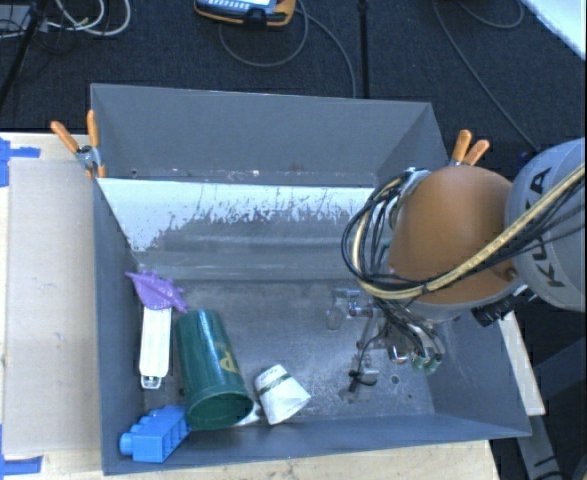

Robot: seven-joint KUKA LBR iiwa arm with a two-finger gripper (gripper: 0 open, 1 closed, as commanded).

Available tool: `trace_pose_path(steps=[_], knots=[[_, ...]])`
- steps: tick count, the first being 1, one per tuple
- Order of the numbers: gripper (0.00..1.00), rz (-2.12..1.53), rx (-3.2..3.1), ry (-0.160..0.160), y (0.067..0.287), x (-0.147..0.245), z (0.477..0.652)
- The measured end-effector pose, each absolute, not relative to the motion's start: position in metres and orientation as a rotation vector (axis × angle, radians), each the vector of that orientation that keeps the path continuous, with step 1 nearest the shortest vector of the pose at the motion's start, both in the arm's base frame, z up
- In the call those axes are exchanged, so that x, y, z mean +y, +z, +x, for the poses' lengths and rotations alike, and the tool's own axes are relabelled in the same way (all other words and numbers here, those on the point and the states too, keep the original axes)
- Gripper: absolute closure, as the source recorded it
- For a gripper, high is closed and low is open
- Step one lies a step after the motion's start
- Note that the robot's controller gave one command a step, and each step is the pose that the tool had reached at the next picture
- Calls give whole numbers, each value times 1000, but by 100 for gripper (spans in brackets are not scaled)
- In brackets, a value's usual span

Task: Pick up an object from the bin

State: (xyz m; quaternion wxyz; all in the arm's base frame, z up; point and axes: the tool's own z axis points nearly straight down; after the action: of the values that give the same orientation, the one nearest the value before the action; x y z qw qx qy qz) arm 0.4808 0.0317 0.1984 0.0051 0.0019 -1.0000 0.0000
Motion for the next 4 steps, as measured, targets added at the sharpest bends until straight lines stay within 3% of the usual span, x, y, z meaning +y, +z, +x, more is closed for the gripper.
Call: trace_pose_path(steps=[1, 2, 3, 4], knots=[[0, 4, -3139, -1, 203, 32, 482], [0, 32, -3141, 0, 158, 50, 477], [0, -16, -3134, -1, 123, 75, 483], [0, -7, -3144, -3, 100, 65, 479]])
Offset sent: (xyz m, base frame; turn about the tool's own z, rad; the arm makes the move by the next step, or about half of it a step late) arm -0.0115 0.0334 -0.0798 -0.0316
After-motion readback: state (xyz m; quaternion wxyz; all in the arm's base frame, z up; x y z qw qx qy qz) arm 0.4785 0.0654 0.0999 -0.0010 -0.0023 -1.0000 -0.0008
